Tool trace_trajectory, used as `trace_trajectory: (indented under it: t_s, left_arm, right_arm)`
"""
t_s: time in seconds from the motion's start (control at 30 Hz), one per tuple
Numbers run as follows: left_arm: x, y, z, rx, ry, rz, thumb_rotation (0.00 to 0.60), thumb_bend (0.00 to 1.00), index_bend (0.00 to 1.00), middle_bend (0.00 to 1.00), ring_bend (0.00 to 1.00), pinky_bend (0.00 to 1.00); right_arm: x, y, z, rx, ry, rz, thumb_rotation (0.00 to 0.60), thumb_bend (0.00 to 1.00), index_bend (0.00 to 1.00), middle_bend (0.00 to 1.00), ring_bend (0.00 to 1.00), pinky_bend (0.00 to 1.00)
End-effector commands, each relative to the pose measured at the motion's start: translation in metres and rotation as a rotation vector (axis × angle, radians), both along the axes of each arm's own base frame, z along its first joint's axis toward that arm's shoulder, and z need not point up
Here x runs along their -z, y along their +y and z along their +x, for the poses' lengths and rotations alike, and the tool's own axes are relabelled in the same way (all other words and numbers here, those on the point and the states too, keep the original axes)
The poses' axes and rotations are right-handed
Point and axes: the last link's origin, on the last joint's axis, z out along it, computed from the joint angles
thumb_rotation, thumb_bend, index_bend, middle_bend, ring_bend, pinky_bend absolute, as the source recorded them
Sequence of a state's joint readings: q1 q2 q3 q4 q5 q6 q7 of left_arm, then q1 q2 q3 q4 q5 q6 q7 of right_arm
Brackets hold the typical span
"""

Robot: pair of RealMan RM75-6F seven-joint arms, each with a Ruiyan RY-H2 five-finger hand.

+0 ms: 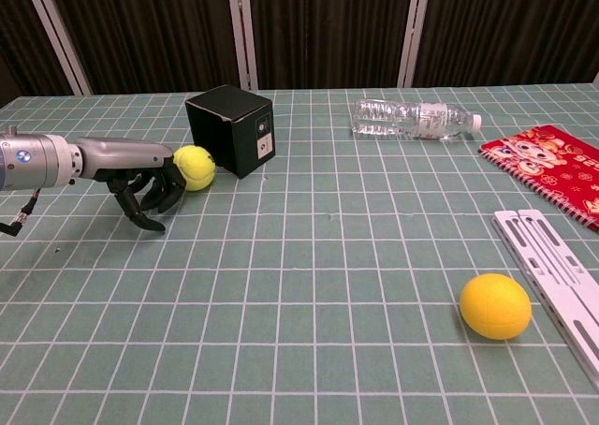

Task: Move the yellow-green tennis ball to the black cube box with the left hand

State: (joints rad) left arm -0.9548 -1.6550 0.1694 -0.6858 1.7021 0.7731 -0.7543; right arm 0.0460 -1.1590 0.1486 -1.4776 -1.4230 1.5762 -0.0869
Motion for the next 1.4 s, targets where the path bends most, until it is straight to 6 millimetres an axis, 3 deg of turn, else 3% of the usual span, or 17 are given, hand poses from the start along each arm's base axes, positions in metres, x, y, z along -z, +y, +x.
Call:
trace_trajectory:
  t_s: [0.03, 0.8, 1.4]
  left_arm:
    - [0.0, 0.006, 0.004, -0.013, -0.004, 0.008, 0.564, 0.2, 0.63, 0.72, 0.57, 0.71]
    - [0.005, 0.037, 0.023, -0.031, 0.014, 0.082, 0.583, 0.2, 0.64, 0.72, 0.57, 0.71]
    - [0.013, 0.047, 0.029, -0.013, 0.041, 0.144, 0.6, 0.2, 0.64, 0.72, 0.57, 0.71]
  right_arm:
    - [0.0, 0.0, 0.0, -0.001, 0.0, -0.002, 0.6, 0.19, 0.0, 0.0, 0.0, 0.0]
    - [-0.002, 0.003, 0.004, -0.019, -0.021, 0.003, 0.6, 0.19, 0.0, 0.0, 0.0, 0.0]
    - [0.0, 0.002, 0.006, -0.03, -0.032, 0.016, 0.6, 0.19, 0.0, 0.0, 0.0, 0.0]
